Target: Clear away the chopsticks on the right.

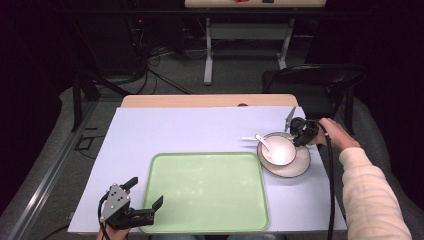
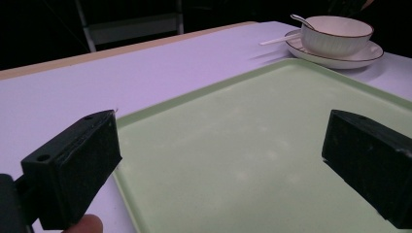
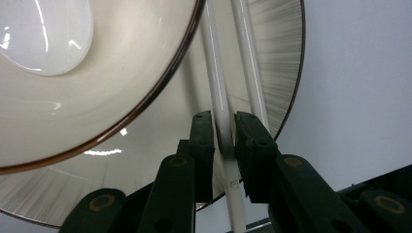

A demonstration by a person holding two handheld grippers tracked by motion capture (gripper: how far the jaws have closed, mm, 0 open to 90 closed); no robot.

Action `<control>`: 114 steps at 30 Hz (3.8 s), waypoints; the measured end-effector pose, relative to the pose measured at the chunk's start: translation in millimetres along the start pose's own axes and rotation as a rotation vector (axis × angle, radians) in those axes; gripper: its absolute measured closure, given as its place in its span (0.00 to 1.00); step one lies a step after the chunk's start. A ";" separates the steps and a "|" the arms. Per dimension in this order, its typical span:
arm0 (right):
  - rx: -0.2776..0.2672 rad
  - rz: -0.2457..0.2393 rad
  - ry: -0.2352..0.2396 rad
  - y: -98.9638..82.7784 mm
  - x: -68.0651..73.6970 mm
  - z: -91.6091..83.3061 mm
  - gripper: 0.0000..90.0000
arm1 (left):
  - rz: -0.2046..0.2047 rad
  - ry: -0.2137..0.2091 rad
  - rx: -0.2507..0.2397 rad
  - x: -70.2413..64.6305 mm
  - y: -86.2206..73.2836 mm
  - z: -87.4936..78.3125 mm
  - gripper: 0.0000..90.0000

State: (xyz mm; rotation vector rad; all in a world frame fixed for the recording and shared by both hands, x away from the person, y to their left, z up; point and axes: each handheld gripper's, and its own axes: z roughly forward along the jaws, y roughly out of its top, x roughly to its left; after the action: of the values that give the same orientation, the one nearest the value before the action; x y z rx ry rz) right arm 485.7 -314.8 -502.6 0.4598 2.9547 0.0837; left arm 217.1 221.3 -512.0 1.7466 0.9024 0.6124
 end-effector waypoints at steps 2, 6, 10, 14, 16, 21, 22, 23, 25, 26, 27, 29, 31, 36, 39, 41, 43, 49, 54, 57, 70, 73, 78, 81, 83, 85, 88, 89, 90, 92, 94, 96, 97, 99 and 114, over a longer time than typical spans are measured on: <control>-0.006 -0.019 0.006 0.7 0.0 3.6 0.90 | 0.000 0.000 0.000 0.1 -0.1 0.0 0.00; -0.019 -0.030 0.004 0.1 1.6 3.6 0.92 | 0.002 -0.001 0.005 0.3 0.0 -0.3 0.00; -0.033 -0.036 0.012 -1.6 1.0 3.5 0.93 | 0.002 -0.001 0.003 0.1 0.0 0.2 0.00; -0.042 -0.030 0.012 -3.1 2.3 2.4 0.93 | 0.002 -0.001 0.004 0.3 0.1 0.2 0.00; -0.043 -0.029 0.015 -3.6 2.7 0.8 0.93 | 0.003 -0.001 0.004 0.2 0.1 0.2 0.00; -0.097 -0.011 -0.002 -4.0 3.1 -7.4 0.93 | 0.004 0.000 0.004 0.2 0.2 0.1 0.00; -0.094 0.001 -0.004 -4.4 3.5 -10.2 0.93 | 0.003 -0.001 0.001 0.0 0.2 0.3 0.00; -0.113 0.004 -0.008 -5.0 3.5 -11.5 0.93 | 0.005 0.000 0.003 0.2 0.3 0.2 0.00; -0.121 0.020 -0.018 -6.1 3.7 -15.7 0.93 | 0.005 0.000 0.003 0.2 0.3 0.3 0.00; -0.123 0.027 -0.021 -6.4 3.6 -18.3 0.93 | 0.002 -0.001 0.001 -0.1 0.3 0.6 0.00; -0.122 0.032 -0.034 -6.8 4.2 -20.9 0.93 | 0.004 -0.002 0.001 -0.1 0.4 0.7 0.00; -0.146 0.047 -0.050 -7.5 5.5 -26.0 0.93 | 0.004 -0.002 0.000 0.0 0.5 0.8 0.00; -0.152 0.051 -0.074 -7.3 7.2 -31.9 0.93 | 0.004 -0.001 0.001 -0.1 0.5 1.0 0.00; -0.145 0.066 -0.118 -4.5 14.5 -47.8 0.93 | 0.006 -0.001 0.001 -0.2 0.8 1.2 0.00; -0.127 0.072 -0.138 -2.4 19.3 -54.5 0.93 | 0.006 -0.003 0.002 -0.1 1.0 1.2 0.00; -0.127 0.087 -0.142 -1.0 22.3 -60.1 0.93 | 0.008 -0.005 0.003 -0.2 1.1 1.3 0.00; -0.127 0.104 -0.149 0.9 25.8 -67.1 0.93 | 0.007 -0.003 0.003 -0.2 1.1 1.4 0.00; -0.107 0.117 -0.170 11.4 39.5 -84.4 0.93 | 0.008 -0.001 0.004 -0.4 1.2 1.2 0.00; -0.118 0.158 -0.158 19.8 55.0 -96.0 0.93 | 0.008 -0.002 0.005 -0.5 1.2 1.3 0.00; -0.114 0.184 -0.160 24.6 64.7 -100.9 0.93 | 0.008 -0.001 0.004 -0.4 1.2 1.2 0.00; -0.145 0.426 -0.157 33.6 100.0 -108.6 0.93 | 0.007 -0.004 0.003 -0.6 1.3 1.4 0.00; -0.149 0.470 -0.139 35.7 106.6 -104.7 0.93 | 0.007 0.000 0.004 -0.5 1.3 1.3 0.00; -0.193 0.525 -0.103 36.6 117.0 -101.3 0.93 | 0.008 -0.001 0.004 -0.5 1.3 1.2 0.00; -0.214 0.544 -0.081 38.0 123.8 -98.9 0.93 | 0.008 -0.005 0.003 -0.6 1.4 1.2 0.00; -0.226 0.559 -0.067 38.8 128.4 -97.0 0.93 | 0.006 -0.003 0.003 -0.6 1.3 0.7 0.00; -0.226 0.560 -0.062 40.2 133.0 -94.8 0.93 | 0.005 -0.001 -0.001 -0.5 1.2 0.7 0.00; -0.224 0.578 -0.053 41.8 138.3 -91.6 0.93 | 0.008 -0.004 0.002 -0.6 1.4 0.9 0.00; -0.231 0.586 -0.050 42.1 139.5 -90.8 0.93 | 0.007 -0.004 0.003 -0.6 1.4 0.9 0.00; -0.239 0.593 -0.050 42.2 140.9 -90.0 0.93 | 0.007 -0.004 0.002 -0.6 1.4 0.8 0.00; -0.252 0.600 -0.035 42.4 142.8 -89.2 0.93 | 0.007 -0.004 0.002 -0.6 1.4 0.6 0.00; -0.263 0.607 -0.022 43.1 145.8 -86.7 0.93 | 0.006 -0.003 0.002 -0.6 1.5 0.7 0.00; -0.262 0.605 -0.010 45.3 149.0 -83.9 0.93 | 0.009 -0.007 0.004 -0.7 1.6 1.0 0.00; -0.264 0.605 0.001 46.0 150.2 -83.0 0.93 | 0.010 -0.008 0.005 -0.9 1.6 1.0 0.00; -0.269 0.612 0.020 47.0 153.3 -80.0 0.93 | 0.007 -0.008 0.003 -0.9 1.6 0.8 0.00; -0.290 0.652 0.117 56.8 180.7 -57.7 0.93 | 0.005 -0.009 -0.002 -1.0 1.6 0.6 0.00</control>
State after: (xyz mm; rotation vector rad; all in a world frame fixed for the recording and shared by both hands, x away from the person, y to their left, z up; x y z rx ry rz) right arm 323.4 -207.3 -466.4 1.3762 2.6960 0.6130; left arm 217.4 219.8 -510.7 1.7492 0.8919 0.6081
